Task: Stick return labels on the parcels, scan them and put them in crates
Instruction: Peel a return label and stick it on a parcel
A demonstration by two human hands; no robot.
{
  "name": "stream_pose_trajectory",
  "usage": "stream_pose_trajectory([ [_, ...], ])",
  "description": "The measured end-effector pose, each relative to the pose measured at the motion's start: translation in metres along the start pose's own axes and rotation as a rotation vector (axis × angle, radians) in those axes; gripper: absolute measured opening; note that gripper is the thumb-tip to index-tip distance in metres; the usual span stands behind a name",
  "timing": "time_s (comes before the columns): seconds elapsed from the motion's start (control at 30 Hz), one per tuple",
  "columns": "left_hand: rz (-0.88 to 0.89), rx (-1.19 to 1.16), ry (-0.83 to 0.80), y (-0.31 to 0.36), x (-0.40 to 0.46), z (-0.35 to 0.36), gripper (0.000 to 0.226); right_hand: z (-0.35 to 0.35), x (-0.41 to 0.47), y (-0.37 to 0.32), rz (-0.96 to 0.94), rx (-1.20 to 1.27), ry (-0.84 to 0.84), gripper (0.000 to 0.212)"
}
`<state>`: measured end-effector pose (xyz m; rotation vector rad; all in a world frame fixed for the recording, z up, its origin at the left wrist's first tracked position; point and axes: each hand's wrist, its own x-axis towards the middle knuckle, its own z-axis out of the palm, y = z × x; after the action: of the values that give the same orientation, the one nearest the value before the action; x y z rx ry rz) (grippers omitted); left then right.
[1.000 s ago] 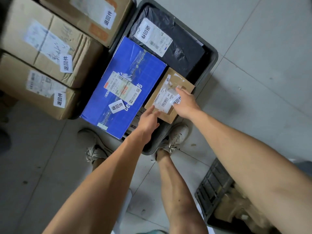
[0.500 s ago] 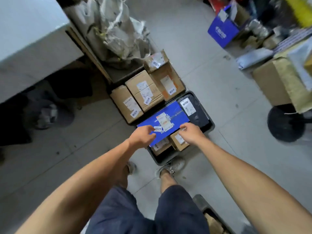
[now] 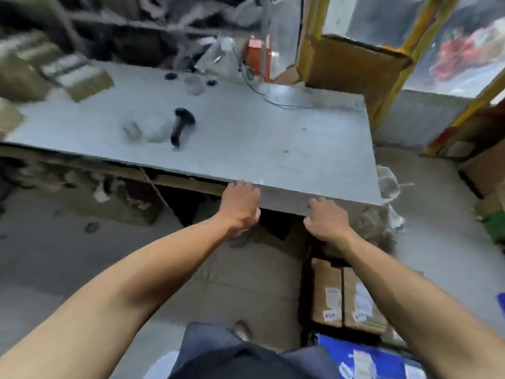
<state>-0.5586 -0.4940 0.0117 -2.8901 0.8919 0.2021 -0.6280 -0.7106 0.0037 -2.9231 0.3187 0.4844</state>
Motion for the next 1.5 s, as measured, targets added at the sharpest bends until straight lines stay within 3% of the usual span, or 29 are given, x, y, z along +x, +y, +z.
stream_pose_trajectory([
  [0.27,-0.447,0.026,0.011,-0.173,-0.035,-0.043,0.035,-0.08,0.1,-0.172,-0.332,-0.094,0.12,0.045],
  [0.5,-0.668,0.016,-0.004,-0.282,-0.029,-0.061,0.033,-0.114,0.188,-0.29,-0.55,-0.118,0.128,0.037],
  [0.6,-0.724,0.025,0.001,-0.328,-0.011,-0.071,0.038,-0.126,0.231,-0.335,-0.618,-0.09,0.13,0.029],
  [1.13,-1.01,-0.174,0.048,-0.511,0.048,-0.08,0.046,-0.169,0.393,-0.533,-0.866,-0.081,0.104,0.047],
  [1.5,-0.99,-0.401,0.031,-0.661,0.102,-0.023,0.044,-0.14,0.492,-0.651,-0.795,-0.076,-0.013,0.051],
])
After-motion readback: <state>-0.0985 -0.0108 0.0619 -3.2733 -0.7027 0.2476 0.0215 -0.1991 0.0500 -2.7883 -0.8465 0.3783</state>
